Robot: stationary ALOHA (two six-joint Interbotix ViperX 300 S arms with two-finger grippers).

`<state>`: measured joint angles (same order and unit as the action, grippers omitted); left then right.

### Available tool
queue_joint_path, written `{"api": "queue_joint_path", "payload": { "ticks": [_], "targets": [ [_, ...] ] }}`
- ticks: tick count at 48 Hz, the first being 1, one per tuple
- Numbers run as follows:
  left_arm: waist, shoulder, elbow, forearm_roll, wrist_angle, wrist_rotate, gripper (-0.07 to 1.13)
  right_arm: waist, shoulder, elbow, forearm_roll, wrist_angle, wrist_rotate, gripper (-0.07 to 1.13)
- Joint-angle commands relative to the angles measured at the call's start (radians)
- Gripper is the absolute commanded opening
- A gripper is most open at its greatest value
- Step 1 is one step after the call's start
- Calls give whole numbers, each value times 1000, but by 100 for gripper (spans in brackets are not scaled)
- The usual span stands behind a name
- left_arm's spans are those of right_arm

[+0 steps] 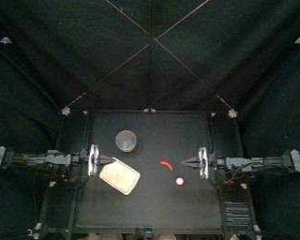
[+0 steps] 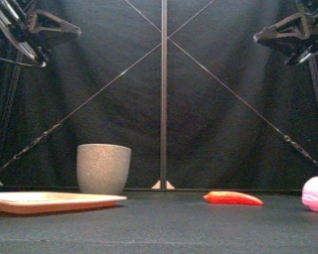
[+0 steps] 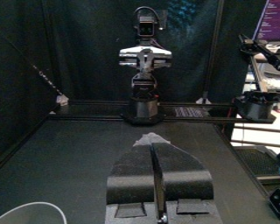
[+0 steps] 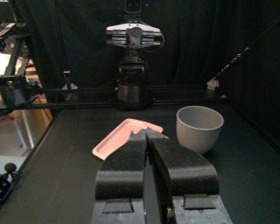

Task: Pick the pink ball then place it in the grey bowl
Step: Pick the pink ball

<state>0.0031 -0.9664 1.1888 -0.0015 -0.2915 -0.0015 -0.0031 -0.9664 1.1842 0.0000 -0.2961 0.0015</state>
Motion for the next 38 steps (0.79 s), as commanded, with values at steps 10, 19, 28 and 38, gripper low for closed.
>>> {"api": "queue_joint_path", "payload": {
  "ticks": [10,19,28,38],
  "targets": [
    [41,3,8,-2,-8,6,2,-26,186,21,-18,2,9,18],
    [48,3,6,-2,-21,6,2,-3,295,11,-2,-3,11,56],
    [48,3,8,-2,-32,6,2,17,365,9,81,3,11,97],
    [57,3,9,-2,-32,5,2,46,449,2,146,117,12,100]
  ]
}}
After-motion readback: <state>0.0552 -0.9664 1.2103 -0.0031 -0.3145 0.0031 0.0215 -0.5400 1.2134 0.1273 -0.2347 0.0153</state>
